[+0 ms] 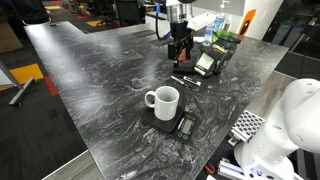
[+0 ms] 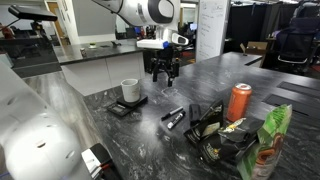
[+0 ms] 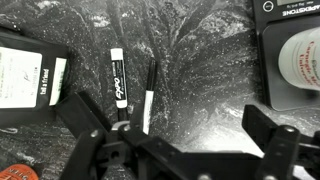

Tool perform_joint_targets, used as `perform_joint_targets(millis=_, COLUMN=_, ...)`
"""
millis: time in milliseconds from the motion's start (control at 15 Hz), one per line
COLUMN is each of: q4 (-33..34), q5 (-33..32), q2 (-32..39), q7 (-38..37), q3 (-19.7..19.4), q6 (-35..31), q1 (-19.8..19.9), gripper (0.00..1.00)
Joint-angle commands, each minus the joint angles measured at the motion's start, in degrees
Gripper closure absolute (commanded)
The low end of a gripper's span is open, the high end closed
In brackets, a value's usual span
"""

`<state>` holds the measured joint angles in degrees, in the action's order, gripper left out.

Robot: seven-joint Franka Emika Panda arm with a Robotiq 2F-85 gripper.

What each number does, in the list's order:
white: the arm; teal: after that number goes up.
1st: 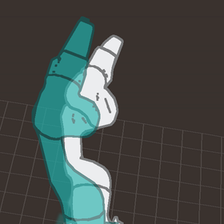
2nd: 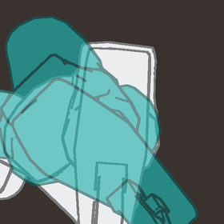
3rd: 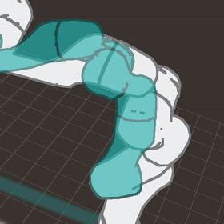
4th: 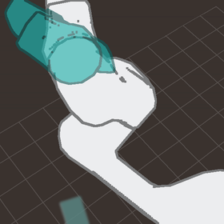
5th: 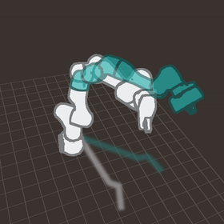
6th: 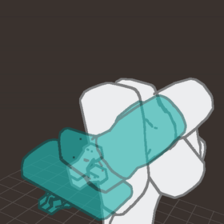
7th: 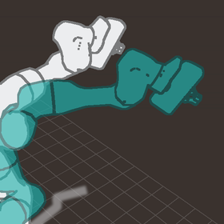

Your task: Put the marker in the mug cup

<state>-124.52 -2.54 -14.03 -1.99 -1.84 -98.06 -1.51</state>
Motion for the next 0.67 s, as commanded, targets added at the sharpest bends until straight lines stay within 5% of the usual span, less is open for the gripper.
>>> perform_joint_targets(millis=0, q4=0.1, q5=0.9, q2=4.5, q7=2.0, q3=-0.4, q6=-1.9, q1=1.2, gripper=0.0)
perform_joint_targets(millis=600, q4=1.0, q5=3.1, q2=13.1, q7=5.9, q3=-3.2, q6=-9.3, q1=3.8, gripper=0.0)
